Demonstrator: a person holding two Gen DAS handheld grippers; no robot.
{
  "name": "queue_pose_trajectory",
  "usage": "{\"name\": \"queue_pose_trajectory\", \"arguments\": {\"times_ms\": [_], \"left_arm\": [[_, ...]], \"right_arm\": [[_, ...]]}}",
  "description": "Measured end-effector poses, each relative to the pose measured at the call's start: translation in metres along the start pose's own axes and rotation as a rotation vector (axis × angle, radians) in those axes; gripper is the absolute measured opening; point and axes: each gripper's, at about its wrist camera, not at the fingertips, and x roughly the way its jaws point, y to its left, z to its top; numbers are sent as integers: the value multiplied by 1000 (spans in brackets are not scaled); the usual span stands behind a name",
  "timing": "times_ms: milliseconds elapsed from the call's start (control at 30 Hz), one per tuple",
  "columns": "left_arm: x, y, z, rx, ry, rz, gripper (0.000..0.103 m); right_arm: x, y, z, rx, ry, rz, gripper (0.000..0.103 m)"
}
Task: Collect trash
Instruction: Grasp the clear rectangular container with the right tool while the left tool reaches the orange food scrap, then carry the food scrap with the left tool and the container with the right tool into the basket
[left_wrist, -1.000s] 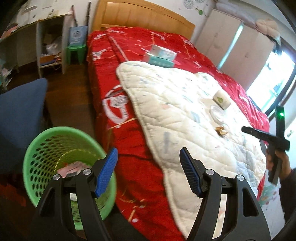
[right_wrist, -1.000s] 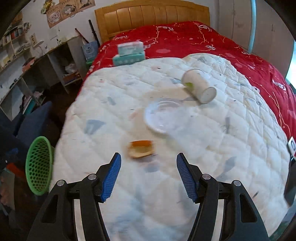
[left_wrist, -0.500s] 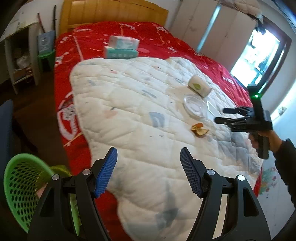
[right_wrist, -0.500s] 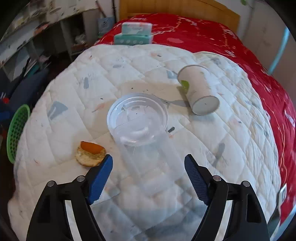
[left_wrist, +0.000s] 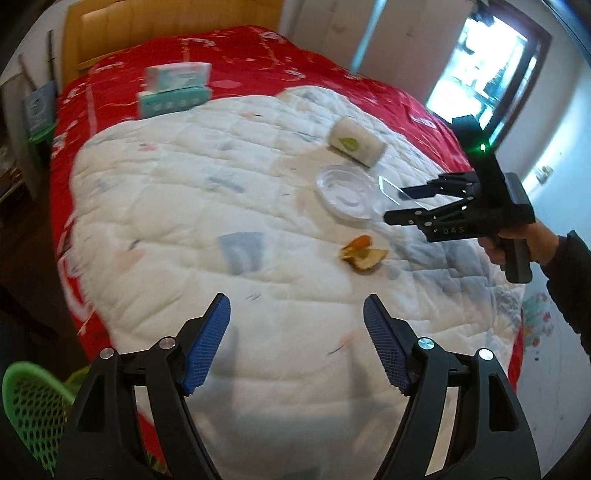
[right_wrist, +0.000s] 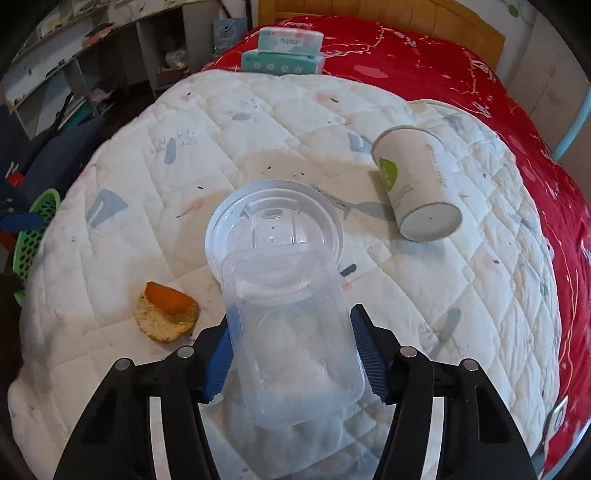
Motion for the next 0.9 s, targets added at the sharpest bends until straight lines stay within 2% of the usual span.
{"name": "queue_pose_trajectory", "arguments": {"times_ms": [133,333,567,767,833,900], "left_arm": [[24,-27,12,87,22,-40,74],[67,-59,26,211,68,-52,74],[102,-63,34,235,116,-43,72],[116,-62,36,238,124,-43,56],[116,-64,36,237,126,-57,41],[112,-64,35,231,114,-61,34]], "right_arm": [[-21,-2,-11,59,-30,-12,58],[-48,-6,-33,156,-61,-8,57],[-70,-4,-60,207,-86,1,58],[-77,2,-72,219,-94,-2,58],[-79,5,-75,230,-96,7,58],[-81,10,-76,235,-102,17,58]]}}
